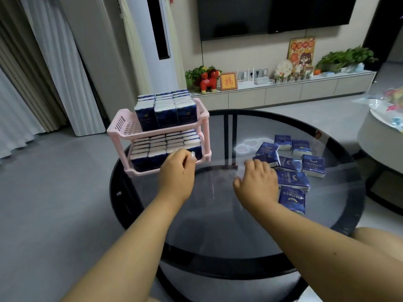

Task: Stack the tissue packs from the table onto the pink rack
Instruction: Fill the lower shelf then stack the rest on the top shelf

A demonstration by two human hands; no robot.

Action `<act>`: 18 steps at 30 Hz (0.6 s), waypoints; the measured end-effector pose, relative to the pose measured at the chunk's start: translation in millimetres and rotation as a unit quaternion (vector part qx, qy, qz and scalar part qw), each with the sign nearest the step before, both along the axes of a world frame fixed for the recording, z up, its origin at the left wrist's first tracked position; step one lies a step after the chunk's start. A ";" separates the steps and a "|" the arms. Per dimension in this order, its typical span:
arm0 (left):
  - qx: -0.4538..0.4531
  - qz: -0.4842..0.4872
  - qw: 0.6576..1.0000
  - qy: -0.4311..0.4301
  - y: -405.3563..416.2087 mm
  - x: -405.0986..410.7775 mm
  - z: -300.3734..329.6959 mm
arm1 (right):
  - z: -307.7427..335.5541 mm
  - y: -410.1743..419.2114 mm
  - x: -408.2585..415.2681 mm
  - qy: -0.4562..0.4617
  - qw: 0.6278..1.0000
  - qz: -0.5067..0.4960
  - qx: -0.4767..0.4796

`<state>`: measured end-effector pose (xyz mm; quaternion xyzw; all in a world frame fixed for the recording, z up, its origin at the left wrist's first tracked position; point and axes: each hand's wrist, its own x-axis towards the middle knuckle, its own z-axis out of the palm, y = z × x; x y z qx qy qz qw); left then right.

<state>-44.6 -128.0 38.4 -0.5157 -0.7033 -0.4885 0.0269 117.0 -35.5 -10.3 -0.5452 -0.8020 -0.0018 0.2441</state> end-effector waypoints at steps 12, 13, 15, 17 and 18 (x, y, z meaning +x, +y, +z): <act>-0.195 -0.093 0.962 -0.166 -23.7 25.3 -52.7 | 23.2 -22.1 19.2 -0.066 0.933 0.279 -0.220; -0.215 -0.108 0.957 -0.162 -24.8 24.4 -51.2 | 28.4 -25.6 23.1 -0.049 0.929 0.287 -0.228; -0.251 -0.133 0.950 -0.128 -25.3 22.3 -49.4 | 37.6 -26.6 34.2 -0.024 0.940 0.273 -0.203; -0.290 -0.145 0.945 -0.047 -25.2 23.7 -47.6 | 43.4 -22.0 47.2 -0.042 0.965 0.207 -0.154; -0.303 -0.148 0.941 -0.006 -24.6 25.6 -47.2 | 45.4 -19.4 54.2 -0.075 0.975 0.155 -0.137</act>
